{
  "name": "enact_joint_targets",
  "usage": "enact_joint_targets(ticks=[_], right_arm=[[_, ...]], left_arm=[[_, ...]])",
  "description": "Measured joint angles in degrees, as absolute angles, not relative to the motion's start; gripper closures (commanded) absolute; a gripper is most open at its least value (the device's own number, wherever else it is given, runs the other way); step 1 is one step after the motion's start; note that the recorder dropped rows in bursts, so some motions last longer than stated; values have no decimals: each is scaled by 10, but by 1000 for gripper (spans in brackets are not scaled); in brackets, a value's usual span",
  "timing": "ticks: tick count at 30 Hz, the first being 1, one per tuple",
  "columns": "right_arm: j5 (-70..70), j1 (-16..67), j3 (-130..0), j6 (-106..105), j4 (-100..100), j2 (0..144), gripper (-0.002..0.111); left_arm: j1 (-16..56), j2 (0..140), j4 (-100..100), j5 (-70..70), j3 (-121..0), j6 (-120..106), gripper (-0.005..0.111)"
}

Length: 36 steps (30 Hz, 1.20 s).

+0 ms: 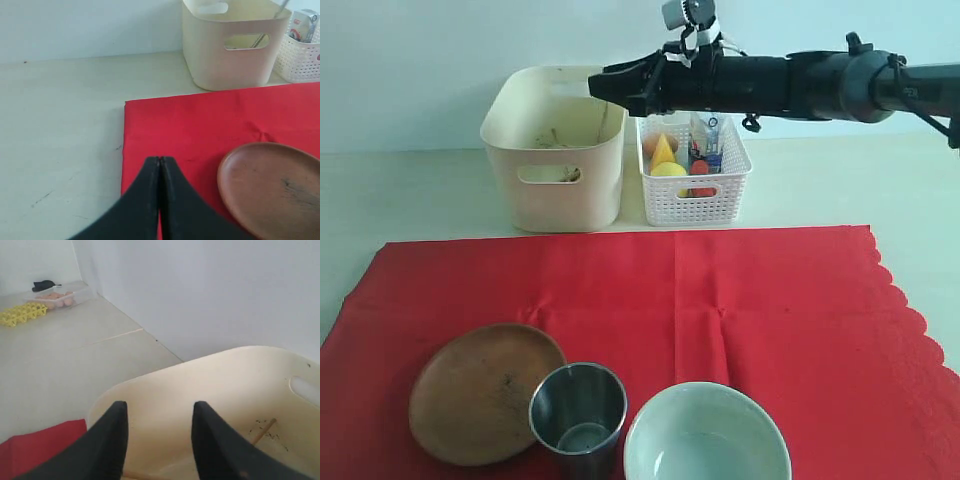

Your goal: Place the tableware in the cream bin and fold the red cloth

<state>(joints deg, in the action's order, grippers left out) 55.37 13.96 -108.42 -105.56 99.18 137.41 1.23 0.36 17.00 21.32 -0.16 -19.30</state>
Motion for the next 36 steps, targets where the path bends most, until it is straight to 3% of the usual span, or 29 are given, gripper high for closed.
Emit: enact_joint_targets(ticks=[5,18,26,36], right_arm=[[555,140,-1085,-970,946,1332,70],[618,140,-1087,-578,555,1197,76],[695,145,-1073,-423,511,1179,79],[697,179,-1017,-393,503,1179,79]], left_arm=[[12,4,170,213,-2,-193,107],[12,4,170,213,-2,-193,107],[12,4,170,213,-2,-193,107],[12,4,170,213,-2,-193,107]])
